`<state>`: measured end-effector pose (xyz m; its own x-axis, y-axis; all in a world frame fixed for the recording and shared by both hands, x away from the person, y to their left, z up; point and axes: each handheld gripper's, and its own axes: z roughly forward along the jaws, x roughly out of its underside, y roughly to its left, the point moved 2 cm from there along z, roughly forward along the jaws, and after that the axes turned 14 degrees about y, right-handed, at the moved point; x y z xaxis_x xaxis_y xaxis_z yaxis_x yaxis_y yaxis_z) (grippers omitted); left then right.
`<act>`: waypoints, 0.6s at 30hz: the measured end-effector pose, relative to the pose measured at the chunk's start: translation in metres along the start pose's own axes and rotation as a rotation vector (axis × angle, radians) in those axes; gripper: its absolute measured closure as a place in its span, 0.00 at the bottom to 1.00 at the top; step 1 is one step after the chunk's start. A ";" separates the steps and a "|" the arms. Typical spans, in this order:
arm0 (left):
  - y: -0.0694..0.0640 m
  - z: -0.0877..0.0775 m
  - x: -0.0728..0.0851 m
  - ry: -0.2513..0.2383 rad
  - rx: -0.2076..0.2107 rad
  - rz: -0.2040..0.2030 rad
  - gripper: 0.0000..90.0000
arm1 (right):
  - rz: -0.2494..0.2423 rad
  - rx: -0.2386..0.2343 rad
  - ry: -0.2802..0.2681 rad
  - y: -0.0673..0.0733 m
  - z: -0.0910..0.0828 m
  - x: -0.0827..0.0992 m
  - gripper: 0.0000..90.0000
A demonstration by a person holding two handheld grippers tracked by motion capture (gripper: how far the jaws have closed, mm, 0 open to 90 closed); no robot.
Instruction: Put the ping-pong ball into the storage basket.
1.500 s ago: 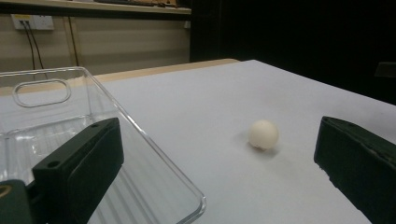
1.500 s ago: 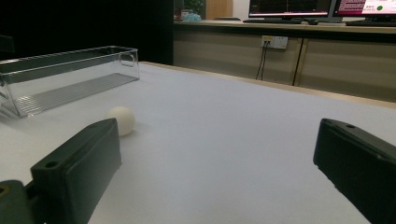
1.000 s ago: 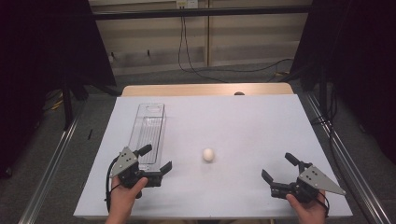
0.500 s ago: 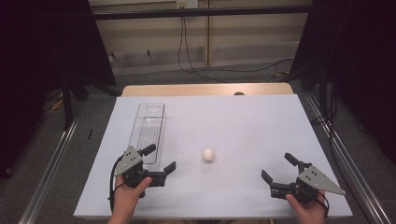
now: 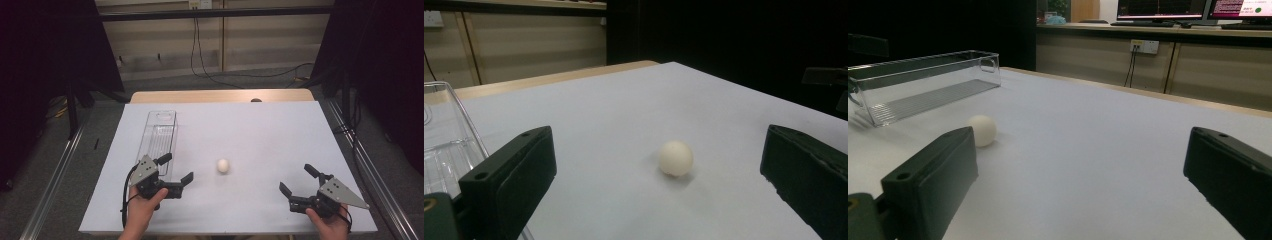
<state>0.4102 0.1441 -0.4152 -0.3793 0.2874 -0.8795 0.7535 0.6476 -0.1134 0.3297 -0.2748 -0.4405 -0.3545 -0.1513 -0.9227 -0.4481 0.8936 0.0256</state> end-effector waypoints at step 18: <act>-0.004 0.011 -0.004 0.017 0.005 0.022 0.02 | -0.003 -0.002 0.001 0.000 0.000 0.000 0.00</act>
<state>0.4149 0.1323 -0.4164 -0.3717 0.3134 -0.8738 0.7646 0.6372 -0.0967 0.3298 -0.2743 -0.4403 -0.3540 -0.1540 -0.9225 -0.4507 0.8924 0.0240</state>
